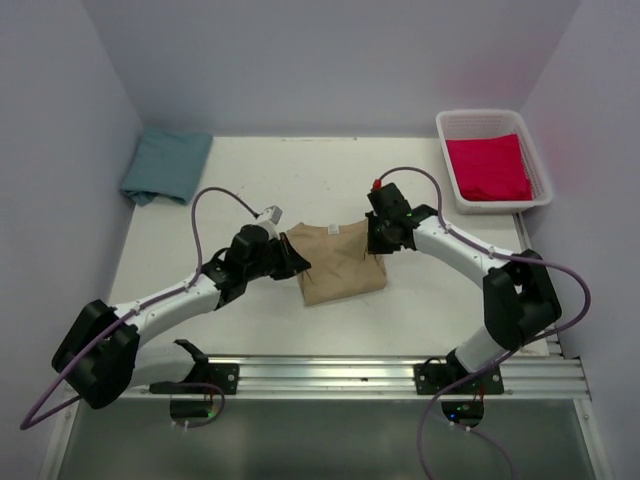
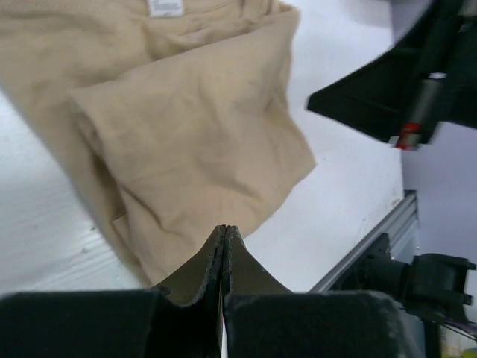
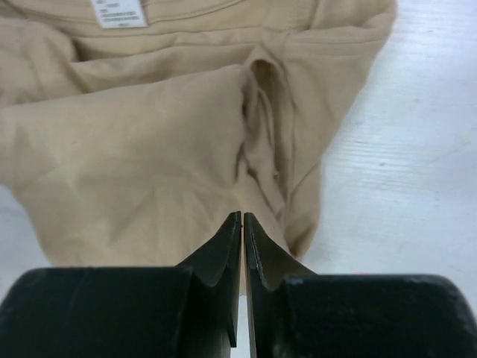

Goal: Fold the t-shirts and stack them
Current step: Fold the long partially folded tshirt into a neat square

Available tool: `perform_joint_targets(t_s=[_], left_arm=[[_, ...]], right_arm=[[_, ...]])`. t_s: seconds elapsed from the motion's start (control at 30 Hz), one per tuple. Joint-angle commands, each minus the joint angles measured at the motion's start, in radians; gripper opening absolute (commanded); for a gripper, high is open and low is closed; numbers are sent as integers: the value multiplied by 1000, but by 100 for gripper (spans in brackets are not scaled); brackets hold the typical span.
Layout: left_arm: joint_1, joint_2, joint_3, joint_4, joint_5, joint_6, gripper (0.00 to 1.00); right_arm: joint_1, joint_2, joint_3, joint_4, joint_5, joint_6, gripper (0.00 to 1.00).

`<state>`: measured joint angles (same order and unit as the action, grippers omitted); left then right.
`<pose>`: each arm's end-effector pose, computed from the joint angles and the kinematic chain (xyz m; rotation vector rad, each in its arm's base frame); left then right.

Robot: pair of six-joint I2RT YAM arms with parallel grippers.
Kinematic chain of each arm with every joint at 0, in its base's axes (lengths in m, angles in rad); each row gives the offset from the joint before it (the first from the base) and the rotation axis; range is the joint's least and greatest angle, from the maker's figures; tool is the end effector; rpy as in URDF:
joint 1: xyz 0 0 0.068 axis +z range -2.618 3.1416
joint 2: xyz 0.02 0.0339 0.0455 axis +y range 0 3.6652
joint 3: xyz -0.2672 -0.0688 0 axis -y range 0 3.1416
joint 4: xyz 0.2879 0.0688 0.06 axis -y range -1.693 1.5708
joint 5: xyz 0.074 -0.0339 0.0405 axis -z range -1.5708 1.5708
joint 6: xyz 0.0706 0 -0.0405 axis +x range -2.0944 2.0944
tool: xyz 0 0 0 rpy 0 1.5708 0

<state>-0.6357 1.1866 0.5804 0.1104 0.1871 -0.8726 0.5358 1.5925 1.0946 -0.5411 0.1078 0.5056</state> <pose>0.2471 -0.1986 0.1783 -0.1410 2.2507 -1.0728 0.3311 0.1877 0.1716 -0.0011 2.6188 0.2322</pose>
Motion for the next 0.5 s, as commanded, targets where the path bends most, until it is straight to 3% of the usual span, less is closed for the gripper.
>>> perform_joint_targets(t_s=[0.0, 0.03, 0.13, 0.3, 0.47], left_arm=[[-4, 44, -16, -60, -52, 55, 0], [-4, 33, -42, -37, -54, 46, 0], [-4, 15, -63, -29, -54, 32, 0], [-4, -10, -82, -29, -67, 23, 0], [-2, -15, -85, -32, -67, 23, 0]], right_arm=[[3, -71, 1, 36, -133, -19, 8], [3, -100, -39, 123, -313, -16, 0], [3, -134, -97, 301, -533, 49, 0], [-3, -85, -154, 400, -574, 91, 0], [-19, 105, -108, 455, -557, 86, 0]])
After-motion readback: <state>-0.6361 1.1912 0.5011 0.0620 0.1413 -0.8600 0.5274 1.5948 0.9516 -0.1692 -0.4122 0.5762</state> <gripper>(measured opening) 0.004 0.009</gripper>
